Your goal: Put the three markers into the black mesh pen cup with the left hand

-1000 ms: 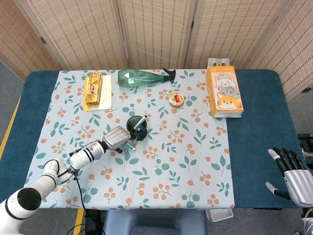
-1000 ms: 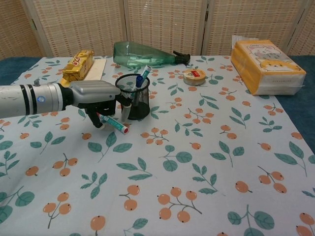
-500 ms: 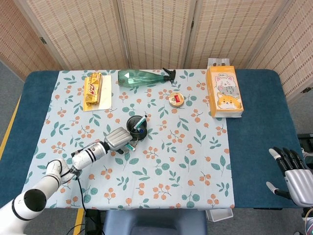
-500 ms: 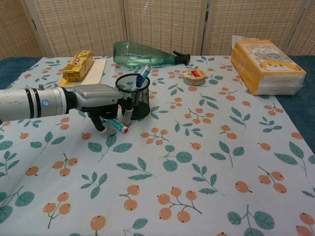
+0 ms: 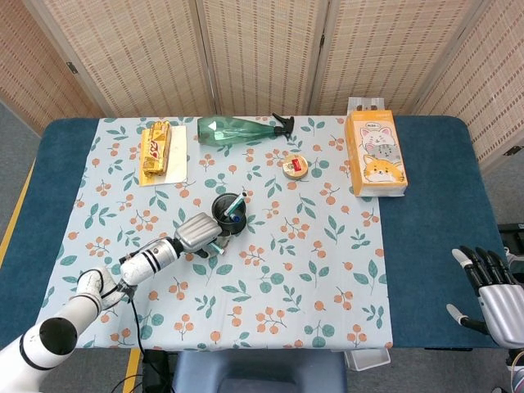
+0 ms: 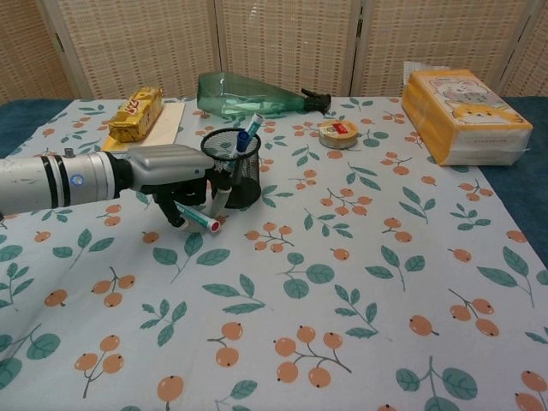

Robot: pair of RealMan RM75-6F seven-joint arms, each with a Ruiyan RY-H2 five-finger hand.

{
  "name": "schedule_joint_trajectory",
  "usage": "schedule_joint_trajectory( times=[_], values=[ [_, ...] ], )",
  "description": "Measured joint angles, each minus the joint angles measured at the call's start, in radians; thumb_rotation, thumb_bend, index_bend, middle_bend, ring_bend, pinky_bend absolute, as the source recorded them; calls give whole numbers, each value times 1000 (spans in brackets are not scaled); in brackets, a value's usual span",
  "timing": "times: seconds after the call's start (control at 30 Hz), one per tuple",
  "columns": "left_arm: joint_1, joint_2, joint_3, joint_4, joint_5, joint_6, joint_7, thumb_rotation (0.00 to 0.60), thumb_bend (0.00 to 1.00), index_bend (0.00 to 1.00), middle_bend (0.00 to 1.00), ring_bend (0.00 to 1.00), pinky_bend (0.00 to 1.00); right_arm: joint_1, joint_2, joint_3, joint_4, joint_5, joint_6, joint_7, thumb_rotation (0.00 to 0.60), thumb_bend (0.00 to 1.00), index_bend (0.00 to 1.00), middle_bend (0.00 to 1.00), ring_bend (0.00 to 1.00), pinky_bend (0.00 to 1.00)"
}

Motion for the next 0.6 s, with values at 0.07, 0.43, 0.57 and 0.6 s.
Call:
schedule_joint_trajectory(
  times=[0.07, 0.43, 0.57, 0.6],
  values=[
    [4, 20, -8, -24, -7, 17, 4, 600, 351, 575, 1000, 1000, 1000, -1, 0, 0, 0, -3, 3, 0, 600, 199, 55, 53, 26, 0],
    [61, 292, -106, -462, -133, 95, 39, 600, 352, 570, 1000, 1000, 1000, 4, -1, 0, 8, -11, -1, 13, 600, 200, 55, 53, 27, 0],
    [99, 466, -186, -744, -261, 107, 61, 600, 352, 574, 1000, 1000, 1000, 12, -1, -1, 6, -10, -15, 11, 600, 199, 55, 53, 26, 0],
    [106, 503, -206, -799, -298, 106, 65, 600, 352, 574, 1000, 1000, 1000, 12, -2, -1, 6, -10, -16, 10, 600, 199, 55, 53, 26, 0]
  ],
)
